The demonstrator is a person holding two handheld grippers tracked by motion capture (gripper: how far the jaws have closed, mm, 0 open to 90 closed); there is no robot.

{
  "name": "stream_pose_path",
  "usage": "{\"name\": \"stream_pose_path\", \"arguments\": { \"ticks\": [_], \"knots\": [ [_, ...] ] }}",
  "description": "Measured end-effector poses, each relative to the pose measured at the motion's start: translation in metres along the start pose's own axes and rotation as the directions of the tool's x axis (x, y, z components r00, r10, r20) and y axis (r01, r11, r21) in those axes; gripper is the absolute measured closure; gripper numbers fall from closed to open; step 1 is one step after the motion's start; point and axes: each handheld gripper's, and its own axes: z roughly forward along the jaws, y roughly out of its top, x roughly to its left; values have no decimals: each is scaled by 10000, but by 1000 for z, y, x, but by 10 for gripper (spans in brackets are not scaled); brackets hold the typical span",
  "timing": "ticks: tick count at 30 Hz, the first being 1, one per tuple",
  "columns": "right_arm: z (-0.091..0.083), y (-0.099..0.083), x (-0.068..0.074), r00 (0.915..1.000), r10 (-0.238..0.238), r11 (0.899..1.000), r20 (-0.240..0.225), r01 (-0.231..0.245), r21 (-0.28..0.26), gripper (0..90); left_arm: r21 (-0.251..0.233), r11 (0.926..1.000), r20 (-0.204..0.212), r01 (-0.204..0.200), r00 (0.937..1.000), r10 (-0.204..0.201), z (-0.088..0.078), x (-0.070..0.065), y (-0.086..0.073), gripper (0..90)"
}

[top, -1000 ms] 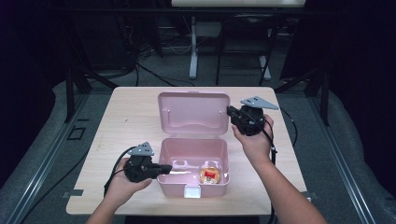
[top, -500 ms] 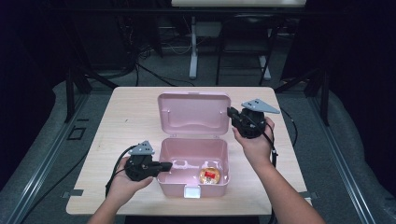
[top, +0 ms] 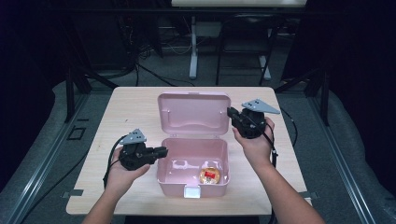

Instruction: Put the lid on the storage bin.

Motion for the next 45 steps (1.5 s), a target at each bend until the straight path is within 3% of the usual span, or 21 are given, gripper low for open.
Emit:
{"name": "stream_pose_path", "arguments": {
  "ticks": [10,17,22,26,34,45],
  "knots": [
    [0,0,0,10000,6,10000,-10,-6,-8,872,-799,9968,-728,59,9973,-117,-7,7,13,736],
    [0,0,0,10000,-35,10000,2,35,9,872,-1107,9938,-1630,95,9862,-276,-12,14,24,647],
    [-1,0,0,10000,-53,10000,-11,53,9,872,-1254,9920,-2007,166,9788,-418,-13,18,31,607],
    [-1,0,0,10000,-35,10000,-13,35,4,872,-1514,9882,-2186,213,9743,-545,-15,19,38,589],
    [-2,-1,1,10000,-39,10000,-8,39,-28,872,-1652,9862,-2318,-73,9723,-316,-19,18,53,591],
    [-3,-2,1,10000,-60,9999,-18,60,-106,872,-2060,9782,-2574,-269,9659,-276,-18,17,75,597]
  ]
}}
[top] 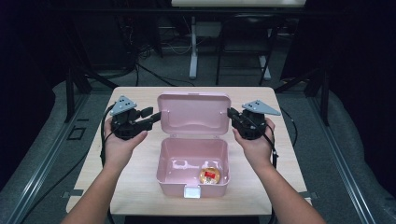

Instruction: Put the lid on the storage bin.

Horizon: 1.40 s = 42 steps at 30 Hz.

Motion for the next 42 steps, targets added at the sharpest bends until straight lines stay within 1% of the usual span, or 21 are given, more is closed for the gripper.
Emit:
{"name": "stream_pose_path", "arguments": {
  "ticks": [1,4,6,8,10,11,13,15,18,19,21,22,24,26,27,29,31,33,36,38,42],
  "knots": [
    [0,0,0,10000,-2,10000,4,2,1,872,75,10000,20,27,10000,-27,1,0,1,597],
    [0,0,0,10000,-3,10000,-8,3,-1,872,-56,9999,-63,99,9999,-99,4,1,3,597],
    [0,0,0,10000,-2,10000,-7,2,0,872,-115,9998,-32,160,9999,-161,5,2,5,601],
    [0,0,0,10000,-12,10000,-7,12,-4,872,-209,9997,-109,135,9998,-137,6,3,8,607],
    [0,0,0,10000,-20,10000,-14,20,-3,872,-308,9993,-119,195,9997,-199,7,3,10,612],
    [0,0,0,10000,-15,10000,-17,15,-3,872,-280,9995,-162,163,9997,-168,8,3,11,620],
    [0,0,0,10000,-13,10000,-19,13,-2,872,-517,9984,-217,218,9995,-229,9,2,13,636],
    [0,0,0,10000,-9,10000,-7,9,-6,872,-508,9985,-342,222,9991,-239,10,1,15,654],
    [0,0,0,10000,-9,10000,-10,9,-4,872,-474,9987,-417,169,9990,-189,14,0,18,676],
    [0,-1,0,10000,-9,10000,-15,9,-12,872,-391,9992,-486,101,9987,-120,14,0,20,687],
    [-1,-1,0,10000,9,10000,-35,-9,-35,872,-433,9990,-578,53,9983,-78,16,0,21,708],
    [-1,-1,0,10000,2,10000,-39,-2,-44,872,-463,9989,-592,96,9982,-124,17,1,21,721],
    [-1,-1,-1,10000,-4,10000,-40,4,-42,872,-410,9989,-483,222,9985,-242,18,2,22,739],
    [-1,-2,-1,10000,6,10000,-49,-6,-45,872,-489,9984,-523,266,9982,-291,20,2,22,764],
    [-1,-2,-1,10000,-5,10000,-48,5,-46,871,-429,9987,-532,290,9981,-313,21,1,23,780],
    [-2,-2,-1,10000,-16,10000,-53,16,-40,871,-426,9988,-640,229,9976,-257,21,1,23,804],
    [-2,-2,-1,10000,-16,10000,-44,16,-37,871,-500,9983,-659,303,9973,-336,21,1,23,830],
    [-3,-2,-1,10000,-19,10000,-67,19,-44,871,-482,9984,-651,291,9974,-322,20,2,24,838],
    [-3,-2,0,10000,-47,10000,-66,47,-72,870,-418,9991,-777,74,9969,-106,19,0,24,851],
    [-3,-2,0,10000,-26,10000,-76,25,-85,868,-439,9990,-831,19,9965,-55,19,-1,24,854],
    [-4,-1,-2,9998,15,10000,-206,-15,-12,857,-402,9992,-754,52,9971,-82,18,-1,24,853]
  ]
}}
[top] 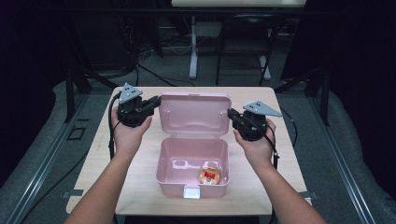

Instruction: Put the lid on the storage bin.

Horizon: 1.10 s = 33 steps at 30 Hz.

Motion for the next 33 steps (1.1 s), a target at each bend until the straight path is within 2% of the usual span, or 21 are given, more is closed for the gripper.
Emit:
{"name": "stream_pose_path", "arguments": {
  "ticks": [20,33],
  "knots": [
    [-3,27,2,9998,-168,9996,134,171,-238,840,16,10000,19,21,10000,-21,-2,-1,1,853],
    [1,31,4,9984,-353,9993,442,358,-118,862,52,10000,48,49,10000,-49,-1,0,1,852]
  ]
}}
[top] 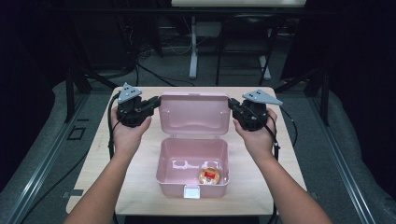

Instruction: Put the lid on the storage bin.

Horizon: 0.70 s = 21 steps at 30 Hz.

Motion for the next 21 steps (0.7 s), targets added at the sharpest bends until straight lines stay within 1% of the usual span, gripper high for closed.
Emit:
{"name": "stream_pose_path", "arguments": {
  "ticks": [6,12,18,21],
  "knots": [
    [3,1,0,10000,-71,10000,51,72,-56,864,-55,10000,-34,21,10000,-21,1,1,0,853],
    [6,1,-2,10000,-23,10000,83,24,-95,866,-84,10000,-28,23,10000,-23,4,2,0,852],
    [10,3,-3,9999,-48,9999,152,49,-105,868,-181,9998,-50,110,9999,-111,5,2,0,851],
    [10,3,-4,9999,-6,10000,126,6,-32,867,-232,9996,23,144,9999,-144,3,2,0,849]
  ]
}}
